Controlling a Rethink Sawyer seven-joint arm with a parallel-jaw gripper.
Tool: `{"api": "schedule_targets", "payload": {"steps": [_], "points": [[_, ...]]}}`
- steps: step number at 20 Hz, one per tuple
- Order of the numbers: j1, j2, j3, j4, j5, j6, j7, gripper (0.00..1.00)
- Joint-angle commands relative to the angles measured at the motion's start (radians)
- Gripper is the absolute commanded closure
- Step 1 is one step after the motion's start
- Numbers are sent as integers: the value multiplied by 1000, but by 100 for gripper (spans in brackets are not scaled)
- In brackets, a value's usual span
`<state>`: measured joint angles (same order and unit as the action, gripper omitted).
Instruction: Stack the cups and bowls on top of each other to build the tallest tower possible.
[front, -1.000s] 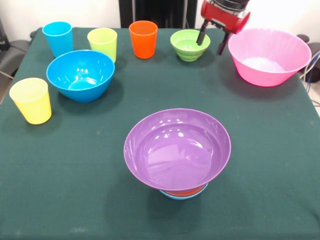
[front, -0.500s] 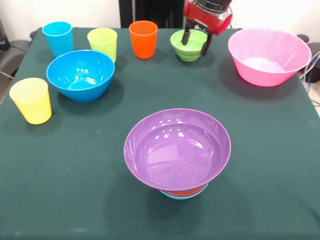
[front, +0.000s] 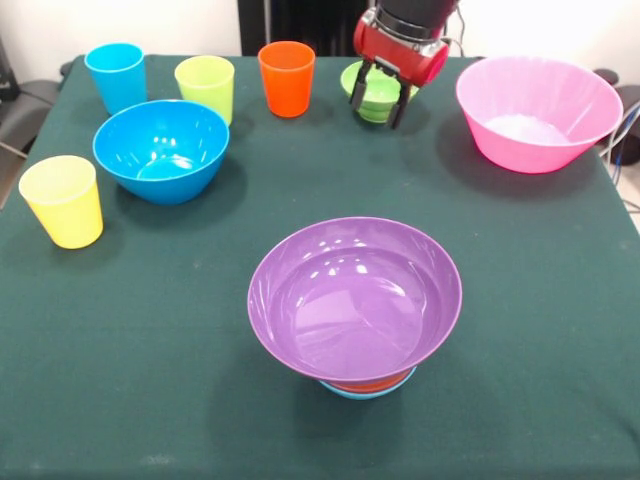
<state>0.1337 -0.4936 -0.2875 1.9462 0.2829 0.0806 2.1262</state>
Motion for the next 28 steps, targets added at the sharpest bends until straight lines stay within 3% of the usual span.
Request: {"api": "schedule_targets", "payload": {"steps": [1, 5, 9, 21, 28], "points": [[11, 82, 135, 28, -28, -84, 155, 0], [2, 96, 156, 36, -24, -114, 168, 0], [18, 65, 143, 54, -15, -84, 165, 0], [110, -86, 59, 90, 1, 131, 142, 0], [127, -119, 43, 96, -6, 173, 137, 0]]}}
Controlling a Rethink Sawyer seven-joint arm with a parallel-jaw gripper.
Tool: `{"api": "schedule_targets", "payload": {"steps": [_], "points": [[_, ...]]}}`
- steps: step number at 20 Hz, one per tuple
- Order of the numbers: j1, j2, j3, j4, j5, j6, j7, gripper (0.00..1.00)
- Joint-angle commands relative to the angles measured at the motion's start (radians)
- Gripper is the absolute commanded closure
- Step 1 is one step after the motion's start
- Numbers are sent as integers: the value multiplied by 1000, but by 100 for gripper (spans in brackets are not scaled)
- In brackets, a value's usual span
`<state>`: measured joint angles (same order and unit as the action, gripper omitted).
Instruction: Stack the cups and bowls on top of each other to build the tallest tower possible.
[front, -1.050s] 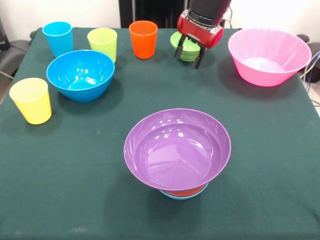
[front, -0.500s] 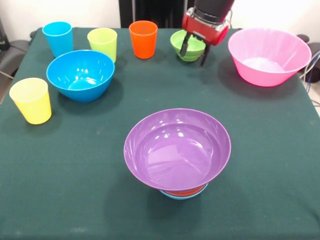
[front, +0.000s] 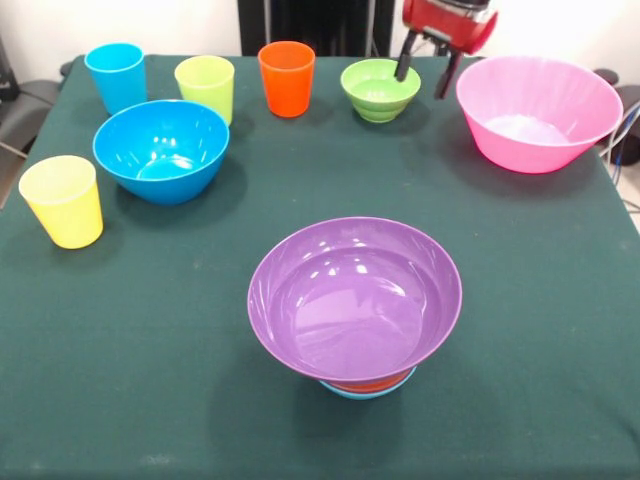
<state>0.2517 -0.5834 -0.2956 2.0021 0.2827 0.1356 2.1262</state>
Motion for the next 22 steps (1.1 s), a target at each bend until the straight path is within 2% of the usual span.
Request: {"api": "schedule_targets", "payload": {"steps": [1, 5, 8, 12, 17, 22], "points": [[-2, -27, 62, 50, -7, 101, 136, 0], [-108, -33, 138, 137, -57, -27, 107, 0], [-157, -43, 161, 191, -97, -89, 100, 0], [-178, -52, 165, 221, -126, -120, 110, 0], [-208, -19, 187, 231, -155, -177, 130, 0], [-191, 16, 196, 233, -145, -227, 168, 0]]}}
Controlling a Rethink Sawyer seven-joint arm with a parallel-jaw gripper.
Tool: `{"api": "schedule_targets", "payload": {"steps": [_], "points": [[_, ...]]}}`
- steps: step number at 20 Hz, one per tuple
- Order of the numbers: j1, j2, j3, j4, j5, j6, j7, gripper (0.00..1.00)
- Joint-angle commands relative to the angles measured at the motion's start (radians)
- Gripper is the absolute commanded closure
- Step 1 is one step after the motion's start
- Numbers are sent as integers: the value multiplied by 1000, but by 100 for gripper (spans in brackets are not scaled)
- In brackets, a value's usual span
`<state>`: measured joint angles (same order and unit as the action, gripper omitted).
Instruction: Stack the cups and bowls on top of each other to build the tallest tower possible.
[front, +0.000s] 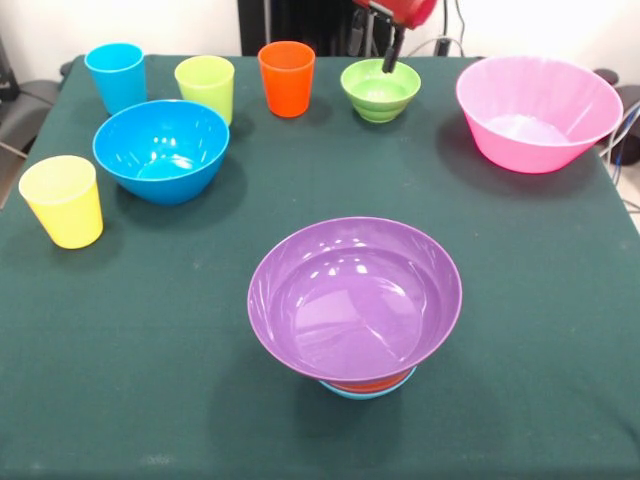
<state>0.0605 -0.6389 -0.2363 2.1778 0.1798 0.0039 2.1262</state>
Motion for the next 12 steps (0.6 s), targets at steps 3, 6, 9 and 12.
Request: {"api": "schedule_targets", "payload": {"steps": [3, 6, 9, 12], "points": [[12, 76, 142, 63, -30, -104, 181, 0], [23, 78, 150, 64, -12, -106, 192, 0], [31, 83, 161, 63, 0, -113, 202, 0], [39, 95, 166, 58, 9, -124, 211, 0]]}}
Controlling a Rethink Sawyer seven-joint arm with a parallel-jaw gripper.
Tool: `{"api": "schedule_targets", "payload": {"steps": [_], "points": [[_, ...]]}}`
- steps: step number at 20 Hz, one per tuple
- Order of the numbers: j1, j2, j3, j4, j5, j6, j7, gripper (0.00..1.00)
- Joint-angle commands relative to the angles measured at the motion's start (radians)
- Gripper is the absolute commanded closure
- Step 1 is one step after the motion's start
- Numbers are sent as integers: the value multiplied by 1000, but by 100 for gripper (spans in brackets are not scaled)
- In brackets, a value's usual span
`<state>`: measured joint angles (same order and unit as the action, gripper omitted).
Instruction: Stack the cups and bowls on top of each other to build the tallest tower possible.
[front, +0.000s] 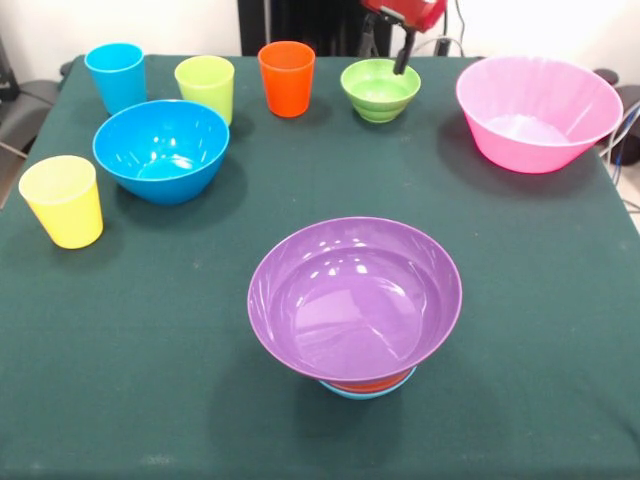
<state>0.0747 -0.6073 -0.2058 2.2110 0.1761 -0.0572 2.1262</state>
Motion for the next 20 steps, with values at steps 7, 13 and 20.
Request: {"api": "schedule_targets", "payload": {"steps": [7, 13, 20], "points": [[38, 83, 138, 12, 28, -77, 223, 0], [53, 124, 147, -18, 47, -104, 240, 0], [63, 195, 163, -60, 69, -160, 254, 0]]}}
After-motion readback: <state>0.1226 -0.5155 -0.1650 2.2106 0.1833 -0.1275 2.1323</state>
